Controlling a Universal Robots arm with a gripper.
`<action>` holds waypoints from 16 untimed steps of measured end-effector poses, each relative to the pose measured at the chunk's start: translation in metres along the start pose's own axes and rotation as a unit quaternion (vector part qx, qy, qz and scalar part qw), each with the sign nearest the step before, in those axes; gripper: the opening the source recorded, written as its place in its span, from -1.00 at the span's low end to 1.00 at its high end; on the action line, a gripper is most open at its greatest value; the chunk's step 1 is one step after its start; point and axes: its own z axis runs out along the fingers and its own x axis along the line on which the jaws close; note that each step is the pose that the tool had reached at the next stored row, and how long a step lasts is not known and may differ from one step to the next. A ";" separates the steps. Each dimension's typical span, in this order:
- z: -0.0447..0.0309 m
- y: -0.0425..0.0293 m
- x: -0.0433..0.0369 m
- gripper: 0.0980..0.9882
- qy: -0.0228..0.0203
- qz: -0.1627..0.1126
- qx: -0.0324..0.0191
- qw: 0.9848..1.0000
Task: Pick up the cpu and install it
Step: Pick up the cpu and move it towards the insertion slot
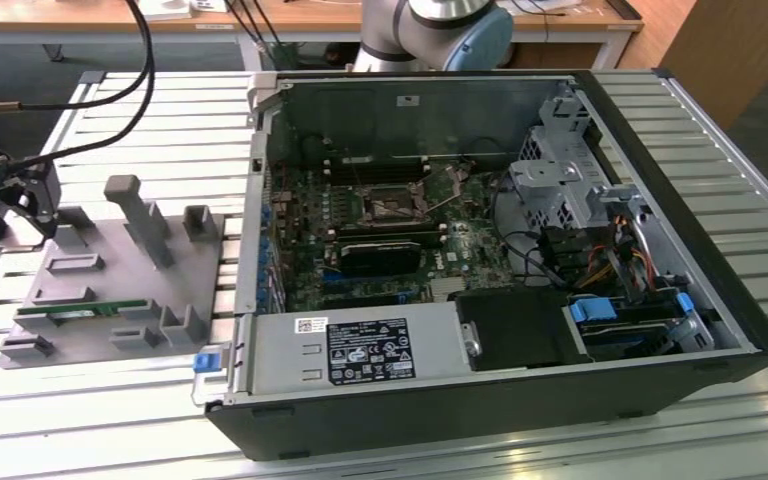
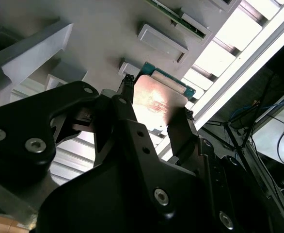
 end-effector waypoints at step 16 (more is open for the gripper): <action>-0.0112 0.0012 0.0003 -0.03 0.000 0.000 0.000 1.000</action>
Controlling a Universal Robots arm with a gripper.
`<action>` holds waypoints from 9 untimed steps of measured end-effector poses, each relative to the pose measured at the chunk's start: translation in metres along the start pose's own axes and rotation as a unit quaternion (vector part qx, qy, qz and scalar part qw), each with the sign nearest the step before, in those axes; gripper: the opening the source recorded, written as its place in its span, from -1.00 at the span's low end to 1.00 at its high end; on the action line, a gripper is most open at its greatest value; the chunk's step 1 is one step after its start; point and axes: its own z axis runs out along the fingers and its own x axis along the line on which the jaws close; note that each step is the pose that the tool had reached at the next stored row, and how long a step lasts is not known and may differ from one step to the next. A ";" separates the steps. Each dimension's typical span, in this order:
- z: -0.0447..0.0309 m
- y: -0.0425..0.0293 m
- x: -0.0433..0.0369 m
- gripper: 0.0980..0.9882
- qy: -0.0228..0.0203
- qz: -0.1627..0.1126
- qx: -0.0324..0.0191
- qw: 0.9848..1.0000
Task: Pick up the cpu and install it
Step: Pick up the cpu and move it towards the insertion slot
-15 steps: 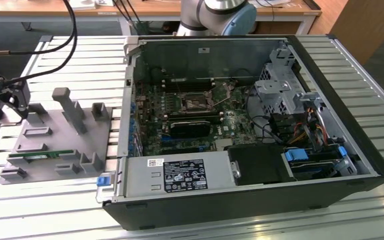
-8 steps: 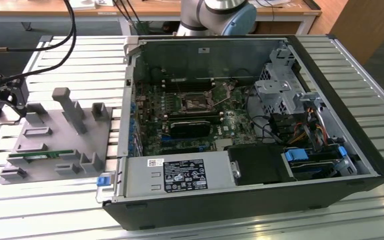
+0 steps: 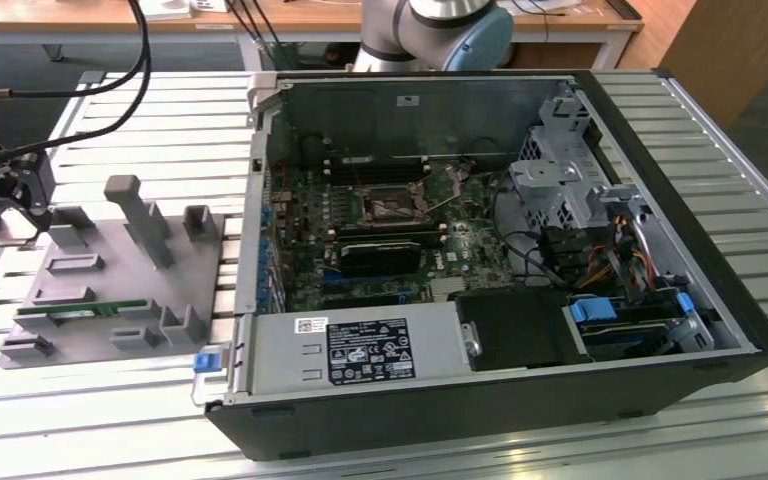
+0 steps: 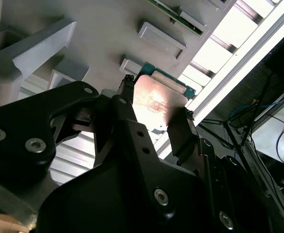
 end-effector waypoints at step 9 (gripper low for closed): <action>-0.0050 0.0005 0.0001 -0.03 0.000 0.000 0.000 1.000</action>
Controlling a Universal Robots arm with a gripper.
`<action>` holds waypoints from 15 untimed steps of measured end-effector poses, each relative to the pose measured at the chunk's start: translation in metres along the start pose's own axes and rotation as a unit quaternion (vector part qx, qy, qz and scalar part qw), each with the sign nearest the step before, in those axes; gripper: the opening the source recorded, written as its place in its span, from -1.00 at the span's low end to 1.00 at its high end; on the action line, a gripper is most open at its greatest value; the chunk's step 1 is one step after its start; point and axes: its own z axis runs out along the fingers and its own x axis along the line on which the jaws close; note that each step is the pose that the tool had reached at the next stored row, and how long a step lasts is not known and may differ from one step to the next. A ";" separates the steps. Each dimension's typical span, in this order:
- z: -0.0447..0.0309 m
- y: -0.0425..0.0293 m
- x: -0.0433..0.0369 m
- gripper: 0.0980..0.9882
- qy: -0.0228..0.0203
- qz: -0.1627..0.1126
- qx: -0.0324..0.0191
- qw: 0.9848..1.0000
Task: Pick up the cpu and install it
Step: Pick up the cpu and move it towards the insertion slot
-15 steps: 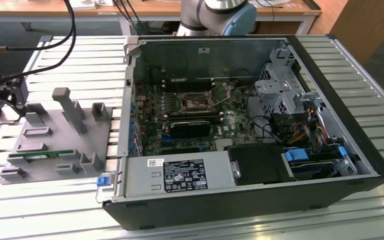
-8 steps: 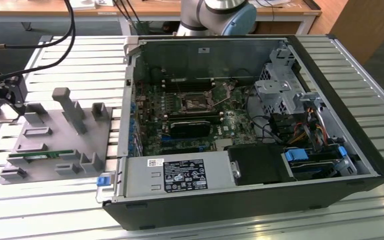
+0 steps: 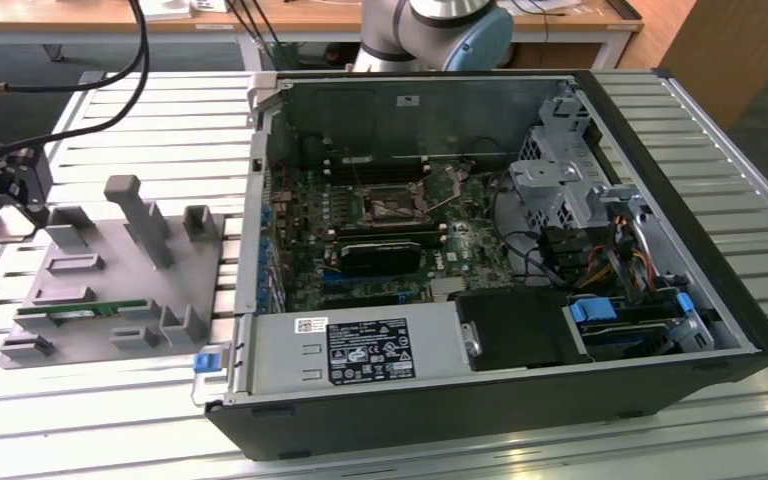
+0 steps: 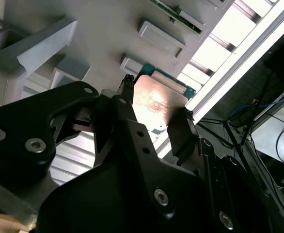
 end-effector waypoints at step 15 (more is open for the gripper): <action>-0.0066 0.0007 0.0002 -0.03 0.000 0.000 0.000 1.000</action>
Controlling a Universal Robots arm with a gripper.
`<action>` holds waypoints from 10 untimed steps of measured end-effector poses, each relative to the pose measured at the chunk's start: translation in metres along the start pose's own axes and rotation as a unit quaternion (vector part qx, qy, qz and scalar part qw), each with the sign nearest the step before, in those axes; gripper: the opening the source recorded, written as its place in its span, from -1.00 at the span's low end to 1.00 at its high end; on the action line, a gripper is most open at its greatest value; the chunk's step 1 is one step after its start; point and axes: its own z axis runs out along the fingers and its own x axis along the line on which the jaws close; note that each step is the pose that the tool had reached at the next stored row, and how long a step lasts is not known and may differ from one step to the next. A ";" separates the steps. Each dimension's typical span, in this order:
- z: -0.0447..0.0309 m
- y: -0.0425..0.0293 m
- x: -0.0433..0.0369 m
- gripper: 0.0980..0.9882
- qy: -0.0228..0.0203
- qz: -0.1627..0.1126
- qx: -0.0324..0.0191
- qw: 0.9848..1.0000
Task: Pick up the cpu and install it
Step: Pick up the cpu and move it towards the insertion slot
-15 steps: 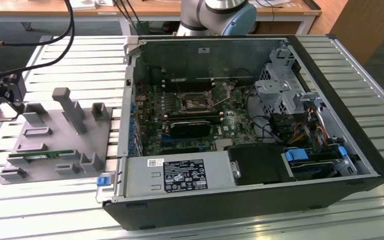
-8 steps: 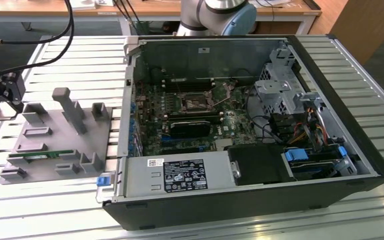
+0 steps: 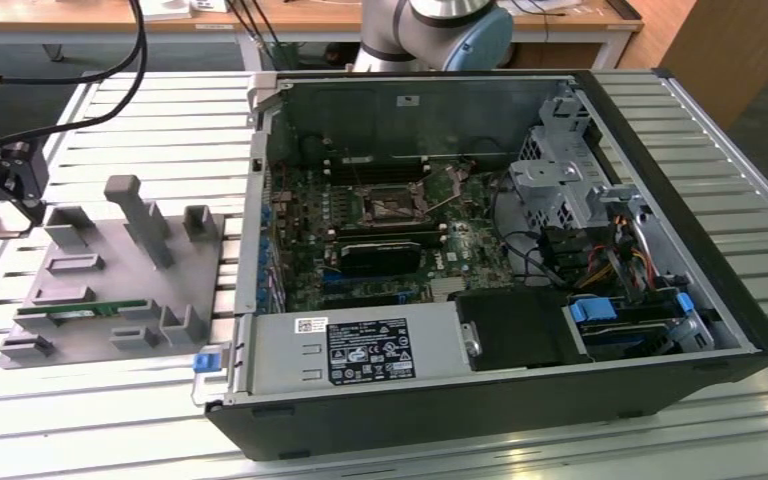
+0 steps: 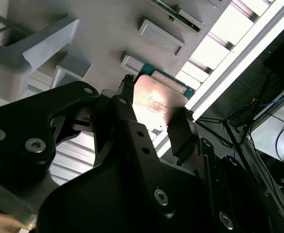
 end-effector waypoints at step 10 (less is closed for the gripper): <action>-0.0027 0.0003 0.0001 -0.03 0.000 0.000 0.000 1.000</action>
